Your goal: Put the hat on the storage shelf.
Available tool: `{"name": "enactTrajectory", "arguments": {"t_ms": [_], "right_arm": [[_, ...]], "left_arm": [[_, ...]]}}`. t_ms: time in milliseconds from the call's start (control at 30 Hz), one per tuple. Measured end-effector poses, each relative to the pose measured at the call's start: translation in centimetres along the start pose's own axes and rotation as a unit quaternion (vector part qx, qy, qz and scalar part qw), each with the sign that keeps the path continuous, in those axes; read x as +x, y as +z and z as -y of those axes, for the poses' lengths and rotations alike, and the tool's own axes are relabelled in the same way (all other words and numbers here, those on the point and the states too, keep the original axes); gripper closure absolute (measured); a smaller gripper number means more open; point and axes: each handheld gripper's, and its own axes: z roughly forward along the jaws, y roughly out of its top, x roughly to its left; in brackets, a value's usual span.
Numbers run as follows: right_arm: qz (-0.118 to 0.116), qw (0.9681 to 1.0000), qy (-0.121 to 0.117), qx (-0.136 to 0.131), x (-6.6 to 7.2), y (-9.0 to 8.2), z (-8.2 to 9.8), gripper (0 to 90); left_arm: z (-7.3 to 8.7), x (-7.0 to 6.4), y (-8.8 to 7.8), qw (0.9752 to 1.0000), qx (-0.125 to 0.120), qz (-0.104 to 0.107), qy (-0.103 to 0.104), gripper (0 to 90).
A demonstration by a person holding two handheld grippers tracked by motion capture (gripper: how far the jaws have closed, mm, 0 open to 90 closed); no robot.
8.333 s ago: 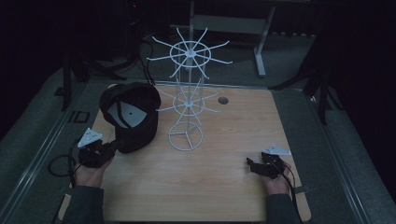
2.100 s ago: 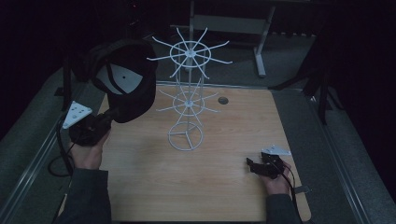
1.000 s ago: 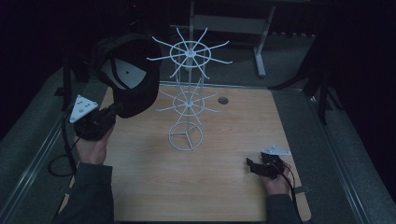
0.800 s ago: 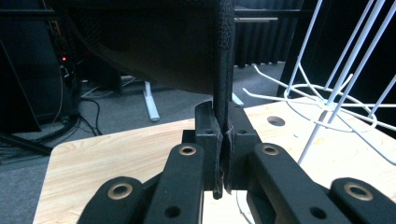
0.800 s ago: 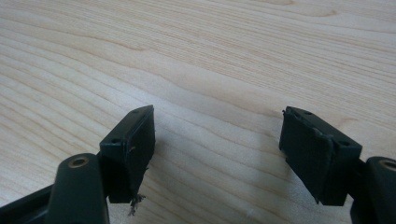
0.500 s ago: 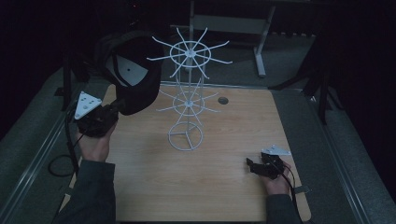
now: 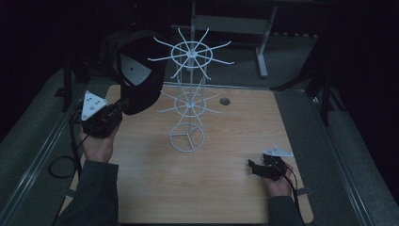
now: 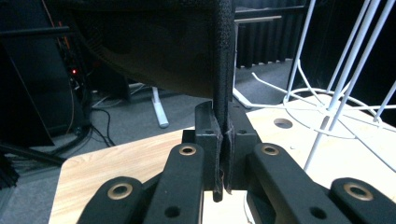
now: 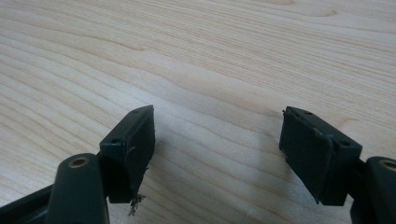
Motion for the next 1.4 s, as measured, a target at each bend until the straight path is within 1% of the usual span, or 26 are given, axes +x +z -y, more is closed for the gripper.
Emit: {"name": "enactTrajectory", "arguments": {"t_ms": [100, 167, 200, 233, 267, 300, 500, 633, 800, 933, 1100, 1133, 1167, 1233, 1267, 1300, 1367, 1400], "right_arm": [[0.0, 1.0, 0.0, 0.0, 0.0, 0.0, 0.0, 26.5], [0.0, 1.0, 0.0, 0.0, 0.0, 0.0, 0.0, 26.5], [0.0, 1.0, 0.0, 0.0, 0.0, 0.0, 0.0, 26.5], [0.0, 1.0, 0.0, 0.0, 0.0, 0.0, 0.0, 26.5], [0.0, 1.0, 0.0, 0.0, 0.0, 0.0, 0.0, 26.5], [0.0, 1.0, 0.0, 0.0, 0.0, 0.0, 0.0, 26.5], [-0.001, 1.0, -0.001, 0.0, 0.0, 0.0, 0.0, 26.3], [-0.001, 1.0, -0.002, 0.0, 0.0, 0.0, 0.0, 26.3], [-0.001, 1.0, 0.0, 0.001, 0.0, 0.0, 0.0, 26.3], [-0.002, 1.0, 0.001, 0.002, 0.0, 0.0, 0.0, 26.3], [-0.002, 1.0, 0.0, 0.001, 0.0, 0.0, 0.0, 26.2], [-0.002, 1.0, 0.0, 0.001, 0.0, 0.0, 0.0, 26.2], [-0.002, 1.0, 0.0, 0.001, 0.0, 0.0, 0.0, 26.2], [-0.002, 1.0, 0.0, 0.001, 0.0, 0.0, 0.0, 26.2], [-0.002, 1.0, 0.0, 0.001, 0.0, 0.0, 0.0, 26.2], [-0.002, 1.0, 0.0, 0.001, 0.0, 0.0, 0.0, 26.2], [-0.002, 1.0, 0.0, 0.001, 0.0, 0.0, 0.0, 26.2], [-0.002, 1.0, 0.0, 0.001, 0.0, 0.0, 0.0, 26.2]], "left_arm": [[0.0, -0.2, 0.0, 1.0, -0.002, 0.002, 0.005, 86.7], [0.1, -0.5, 0.1, 0.9998, 0.0, -0.001, 0.021, 86.7], [0.1, -0.5, 0.1, 0.9998, 0.0, -0.001, 0.021, 86.7], [0.2, -0.8, 0.2, 0.9996, 0.001, -0.002, 0.029, 86.7], [0.2, -0.8, 0.2, 0.9996, 0.001, -0.002, 0.029, 86.7], [0.2, -1.0, 0.2, 0.9993, 0.001, -0.004, 0.037, 86.7], [0.4, -1.4, 0.3, 0.9985, 0.005, -0.011, 0.053, 86.7], [0.6, -1.6, 0.5, 0.998, 0.01, -0.013, 0.06, 86.7], [0.8, -1.7, 0.7, 0.9977, 0.015, -0.012, 0.064, 86.6], [0.9, -1.7, 0.8, 0.9978, 0.019, -0.01, 0.063, 86.4], [1.0, -1.7, 1.0, 0.9973, 0.025, -0.002, 0.069, 85.4], [1.0, -1.7, 1.0, 0.9972, 0.024, 0.001, 0.07, 84.4], [1.0, -1.7, 1.0, 0.9974, 0.022, 0.004, 0.069, 81.5], [0.9, -1.7, 0.9, 0.9976, 0.019, 0.012, 0.065, 74.0], [0.9, -1.6, 0.8, 0.9977, 0.017, 0.011, 0.065, 70.4], [0.9, -1.6, 0.8, 0.9977, 0.016, 0.015, 0.065, 66.0], [0.9, -1.6, 0.7, 0.9977, 0.013, 0.016, 0.064, 59.0], [0.9, -1.7, 0.6, 0.9977, 0.012, 0.022, 0.062, 55.9]]}}
